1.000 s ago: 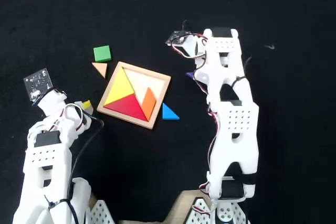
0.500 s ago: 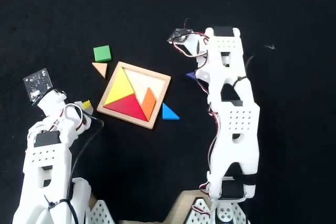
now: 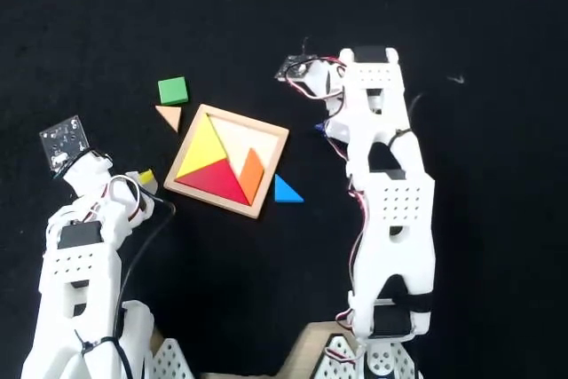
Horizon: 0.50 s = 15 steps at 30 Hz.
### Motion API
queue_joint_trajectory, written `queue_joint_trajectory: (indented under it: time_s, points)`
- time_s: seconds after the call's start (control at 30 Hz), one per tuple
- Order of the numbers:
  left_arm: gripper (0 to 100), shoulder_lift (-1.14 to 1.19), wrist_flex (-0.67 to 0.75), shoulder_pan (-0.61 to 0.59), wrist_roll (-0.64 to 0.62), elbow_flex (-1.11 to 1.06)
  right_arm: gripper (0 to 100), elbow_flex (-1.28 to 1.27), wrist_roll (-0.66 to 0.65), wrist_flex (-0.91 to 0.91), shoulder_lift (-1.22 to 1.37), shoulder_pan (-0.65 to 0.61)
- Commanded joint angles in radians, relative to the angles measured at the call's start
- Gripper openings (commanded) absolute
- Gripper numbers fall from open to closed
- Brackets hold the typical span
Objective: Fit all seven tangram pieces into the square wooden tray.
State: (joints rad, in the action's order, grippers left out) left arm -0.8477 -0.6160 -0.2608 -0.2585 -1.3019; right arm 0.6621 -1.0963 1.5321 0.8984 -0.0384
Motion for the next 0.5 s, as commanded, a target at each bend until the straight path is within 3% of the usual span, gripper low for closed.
queue_joint_trajectory:
  time_s: [0.0, 0.17, 0.47]
  points:
    - [22, 0.002, 0.017, 0.015, -0.006, 0.007, 35.6, 0.01, -0.017, -0.005, -0.002, -0.035]
    - [22, 0.002, 0.017, 0.015, -0.005, 0.007, 28.9, 0.01, -0.017, -0.005, -0.002, -0.032]
    - [22, 0.002, 0.017, 0.015, -0.005, 0.007, 27.9, 0.012, -0.017, -0.002, -0.007, -0.031]
